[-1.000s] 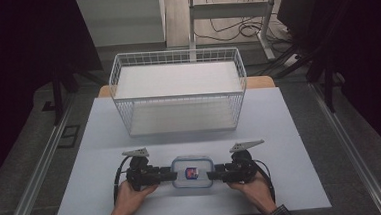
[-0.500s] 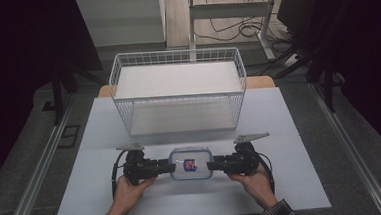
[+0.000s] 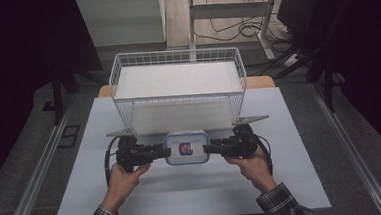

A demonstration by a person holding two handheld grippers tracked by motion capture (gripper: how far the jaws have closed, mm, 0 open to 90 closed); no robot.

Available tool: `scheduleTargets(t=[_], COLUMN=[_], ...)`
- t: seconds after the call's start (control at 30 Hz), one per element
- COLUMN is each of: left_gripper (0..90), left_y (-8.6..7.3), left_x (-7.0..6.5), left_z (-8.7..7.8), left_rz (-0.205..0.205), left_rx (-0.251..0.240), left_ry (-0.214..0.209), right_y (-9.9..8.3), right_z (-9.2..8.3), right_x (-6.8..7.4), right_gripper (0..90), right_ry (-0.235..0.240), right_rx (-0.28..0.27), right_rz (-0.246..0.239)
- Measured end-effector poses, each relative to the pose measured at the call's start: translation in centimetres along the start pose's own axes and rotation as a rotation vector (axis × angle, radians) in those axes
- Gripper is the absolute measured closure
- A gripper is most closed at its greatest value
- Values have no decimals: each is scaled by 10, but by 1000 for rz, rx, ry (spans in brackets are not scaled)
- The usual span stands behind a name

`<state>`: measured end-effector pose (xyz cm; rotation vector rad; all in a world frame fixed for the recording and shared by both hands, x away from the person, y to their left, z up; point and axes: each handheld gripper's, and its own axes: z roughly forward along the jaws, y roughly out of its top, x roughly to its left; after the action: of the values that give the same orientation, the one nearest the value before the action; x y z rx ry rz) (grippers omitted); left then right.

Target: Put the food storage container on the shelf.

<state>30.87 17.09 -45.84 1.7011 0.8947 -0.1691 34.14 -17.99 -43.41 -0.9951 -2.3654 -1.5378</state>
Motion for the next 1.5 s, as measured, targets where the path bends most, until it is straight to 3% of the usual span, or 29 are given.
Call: scheduleTargets(t=[0.7, 0.93, 1.5], left_gripper=[578, 576, 577], left_y=[92, 119, 164], left_x=[-12, -8, 11], left_z=[-25, -27, -20], left_rz=[41, 49, 35], left_rx=[-73, -83, -100], left_ry=[36, 45, 34], right_y=[97, 117, 162], right_z=[-18, -20, -23], right_x=[7, 2, -15], right_gripper=[579, 579, 574], right_ry=[3, 5, -22], right_rx=[-69, -85, -129], right_rz=[-60, -59, -45])
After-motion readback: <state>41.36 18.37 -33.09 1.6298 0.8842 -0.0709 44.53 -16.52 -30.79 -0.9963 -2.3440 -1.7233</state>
